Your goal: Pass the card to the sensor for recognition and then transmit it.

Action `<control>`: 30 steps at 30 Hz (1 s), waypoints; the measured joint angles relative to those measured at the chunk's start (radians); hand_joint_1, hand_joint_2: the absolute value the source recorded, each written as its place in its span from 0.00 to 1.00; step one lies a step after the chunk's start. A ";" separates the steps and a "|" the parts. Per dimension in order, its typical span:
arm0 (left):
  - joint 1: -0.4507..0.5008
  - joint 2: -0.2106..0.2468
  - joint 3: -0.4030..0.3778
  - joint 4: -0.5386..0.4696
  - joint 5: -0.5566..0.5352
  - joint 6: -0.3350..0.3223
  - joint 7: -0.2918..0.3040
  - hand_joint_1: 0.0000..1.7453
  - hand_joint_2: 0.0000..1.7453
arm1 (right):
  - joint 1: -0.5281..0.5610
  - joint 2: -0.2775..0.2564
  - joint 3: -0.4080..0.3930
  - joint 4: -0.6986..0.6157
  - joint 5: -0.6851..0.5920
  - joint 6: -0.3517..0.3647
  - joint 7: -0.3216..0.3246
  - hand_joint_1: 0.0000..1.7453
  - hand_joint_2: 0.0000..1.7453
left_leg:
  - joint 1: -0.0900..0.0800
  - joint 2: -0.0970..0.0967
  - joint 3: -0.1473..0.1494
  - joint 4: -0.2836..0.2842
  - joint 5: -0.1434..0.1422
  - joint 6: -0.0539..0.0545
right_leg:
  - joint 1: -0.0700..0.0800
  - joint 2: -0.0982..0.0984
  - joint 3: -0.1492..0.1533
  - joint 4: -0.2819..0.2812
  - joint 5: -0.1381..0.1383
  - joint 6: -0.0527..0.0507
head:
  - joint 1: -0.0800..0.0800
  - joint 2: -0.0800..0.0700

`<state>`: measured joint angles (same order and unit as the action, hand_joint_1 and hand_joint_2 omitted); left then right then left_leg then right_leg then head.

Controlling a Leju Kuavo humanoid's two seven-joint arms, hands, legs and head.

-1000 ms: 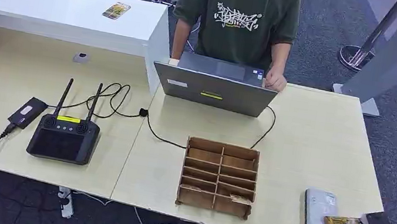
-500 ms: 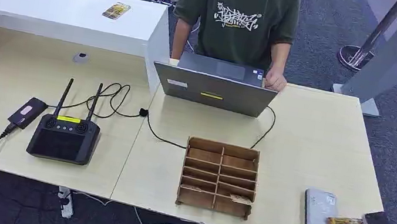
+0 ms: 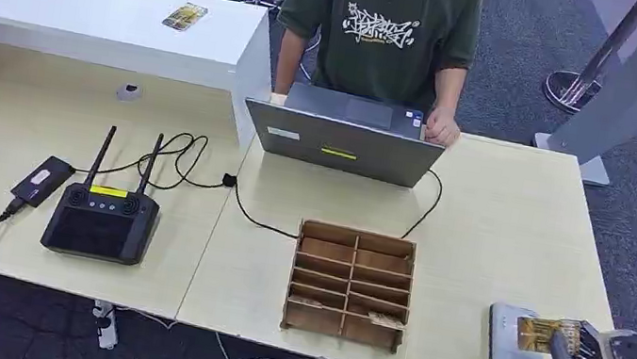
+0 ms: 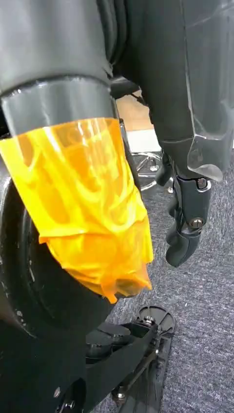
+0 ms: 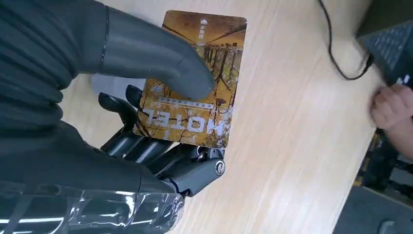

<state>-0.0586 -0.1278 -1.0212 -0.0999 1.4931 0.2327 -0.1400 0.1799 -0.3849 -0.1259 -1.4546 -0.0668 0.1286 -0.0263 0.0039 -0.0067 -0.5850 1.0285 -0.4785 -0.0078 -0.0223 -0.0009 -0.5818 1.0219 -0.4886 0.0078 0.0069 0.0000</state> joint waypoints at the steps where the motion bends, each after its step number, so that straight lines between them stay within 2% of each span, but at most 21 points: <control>1: 0.000 0.000 0.000 0.000 0.000 0.000 -0.001 0.00 0.00 | 0.003 0.000 0.000 -0.010 -0.005 0.001 -0.004 1.00 1.00 | 0.000 0.000 0.000 0.000 0.000 0.000 | 0.000 0.000 0.000 0.000 0.000 0.000 | 0.000 0.000; 8: 0.000 -0.002 0.002 0.000 0.000 0.003 -0.004 0.00 0.00 | 0.002 0.000 0.008 -0.065 0.025 -0.054 -0.033 1.00 1.00 | 0.000 0.000 0.000 0.000 0.000 0.000 | 0.000 0.000 0.000 0.000 0.000 0.000 | 0.000 0.000; 11: 0.000 -0.005 0.004 0.000 0.000 0.007 -0.004 0.00 0.00 | -0.005 0.008 0.017 -0.080 0.122 -0.147 -0.055 1.00 1.00 | 0.000 0.000 -0.001 0.000 0.000 0.000 | 0.000 0.000 0.000 0.000 0.000 0.000 | 0.000 0.000; 16: -0.001 -0.010 0.004 0.000 0.000 0.008 -0.007 0.00 0.00 | -0.026 0.061 0.060 -0.126 0.446 -0.370 -0.086 1.00 1.00 | 0.000 0.000 0.000 0.000 -0.001 0.000 | 0.000 0.000 0.000 0.000 0.000 0.000 | 0.000 0.000; 18: -0.001 -0.012 0.004 0.001 0.000 0.009 -0.007 0.00 0.00 | -0.031 0.086 0.074 -0.146 0.653 -0.501 -0.078 1.00 1.00 | 0.000 0.000 0.000 0.000 -0.001 0.000 | 0.000 0.000 0.000 0.000 -0.001 0.000 | 0.000 0.000; 20: -0.002 -0.014 0.004 0.002 0.000 0.010 -0.007 0.00 0.00 | -0.031 0.109 0.084 -0.165 0.781 -0.574 -0.060 1.00 1.00 | 0.000 0.000 0.001 0.000 -0.001 0.000 | 0.000 0.000 0.000 0.000 -0.001 0.000 | 0.000 0.000; 24: -0.003 -0.014 0.004 0.002 -0.001 0.013 -0.005 0.00 0.00 | -0.021 0.151 0.089 -0.198 1.131 -0.747 -0.015 1.00 1.00 | 0.000 0.000 0.000 0.000 -0.001 -0.001 | 0.000 0.000 0.000 0.000 -0.001 0.000 | 0.000 0.000; 26: -0.003 -0.014 0.004 0.002 -0.002 0.014 -0.002 0.00 0.00 | -0.016 0.170 0.090 -0.212 1.287 -0.803 0.009 1.00 1.00 | 0.000 0.000 0.000 0.000 -0.001 -0.001 | 0.000 0.000 0.000 0.000 -0.001 0.000 | 0.000 0.000; 30: -0.004 -0.014 -0.001 0.002 -0.002 0.016 0.002 0.00 0.00 | -0.010 0.213 0.087 -0.251 1.468 -0.817 0.018 1.00 1.00 | 0.000 0.000 0.000 0.000 -0.001 -0.001 | 0.000 0.000 0.000 0.000 -0.001 0.000 | 0.000 0.000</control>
<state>-0.0628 -0.1423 -1.0220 -0.0984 1.4916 0.2491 -0.1377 0.1698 -0.1724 -0.0389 -1.7060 1.4013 -0.6882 -0.0084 0.0039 -0.0064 -0.5847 1.0284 -0.4795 -0.0083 -0.0223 -0.0005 -0.5818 1.0222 -0.4900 0.0077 0.0069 0.0000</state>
